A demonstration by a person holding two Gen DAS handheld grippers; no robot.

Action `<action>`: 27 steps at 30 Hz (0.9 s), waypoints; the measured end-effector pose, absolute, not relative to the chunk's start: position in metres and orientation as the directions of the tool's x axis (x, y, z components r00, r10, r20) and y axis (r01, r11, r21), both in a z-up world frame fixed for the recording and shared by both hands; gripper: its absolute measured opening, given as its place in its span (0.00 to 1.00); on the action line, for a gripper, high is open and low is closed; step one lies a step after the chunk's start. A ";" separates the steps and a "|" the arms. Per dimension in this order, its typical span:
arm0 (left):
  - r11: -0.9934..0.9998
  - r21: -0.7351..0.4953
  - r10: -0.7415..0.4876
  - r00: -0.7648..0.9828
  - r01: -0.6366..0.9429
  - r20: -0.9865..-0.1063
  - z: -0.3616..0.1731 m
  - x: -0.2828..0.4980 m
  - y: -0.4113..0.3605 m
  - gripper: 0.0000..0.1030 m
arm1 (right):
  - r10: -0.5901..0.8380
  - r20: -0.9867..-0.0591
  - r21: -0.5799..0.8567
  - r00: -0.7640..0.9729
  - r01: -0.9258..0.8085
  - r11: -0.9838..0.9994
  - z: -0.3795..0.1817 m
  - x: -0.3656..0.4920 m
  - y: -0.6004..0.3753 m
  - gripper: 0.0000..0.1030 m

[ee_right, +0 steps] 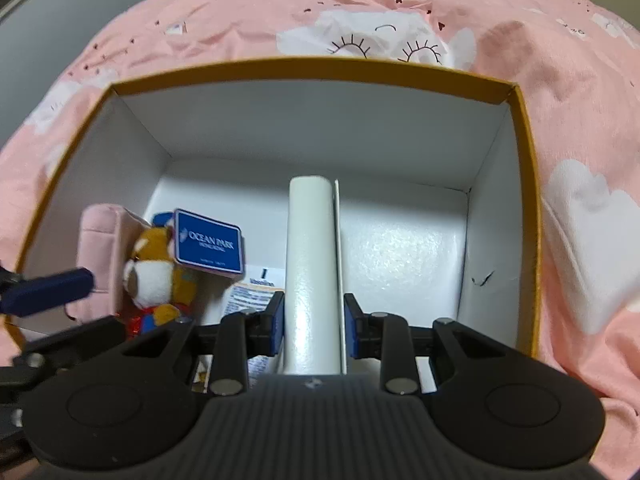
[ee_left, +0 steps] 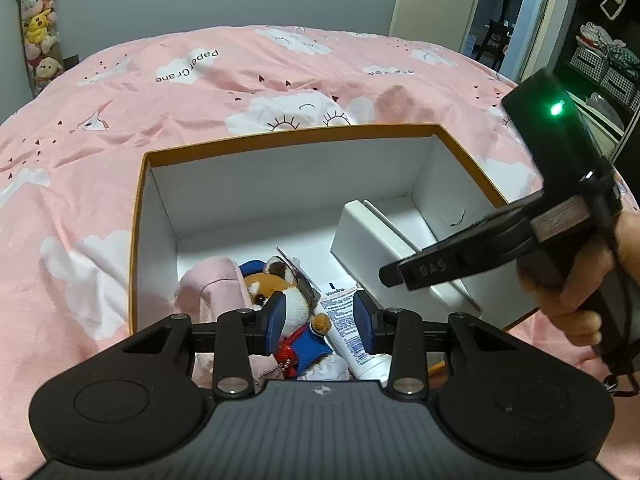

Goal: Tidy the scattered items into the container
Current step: 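Lower the white case and white tube into the box and release both, then move both tools back toward the remaining items beside the box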

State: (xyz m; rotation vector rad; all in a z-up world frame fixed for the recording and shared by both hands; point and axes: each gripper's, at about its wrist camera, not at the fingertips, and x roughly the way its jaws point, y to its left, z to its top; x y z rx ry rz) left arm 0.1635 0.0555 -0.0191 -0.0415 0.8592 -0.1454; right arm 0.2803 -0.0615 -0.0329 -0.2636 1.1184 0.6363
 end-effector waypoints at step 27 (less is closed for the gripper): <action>0.991 -0.029 -0.110 0.686 0.128 -0.719 -0.004 0.143 0.051 0.48 | 0.378 -0.877 0.139 0.296 -0.598 0.789 -0.013 0.263 -0.069 0.43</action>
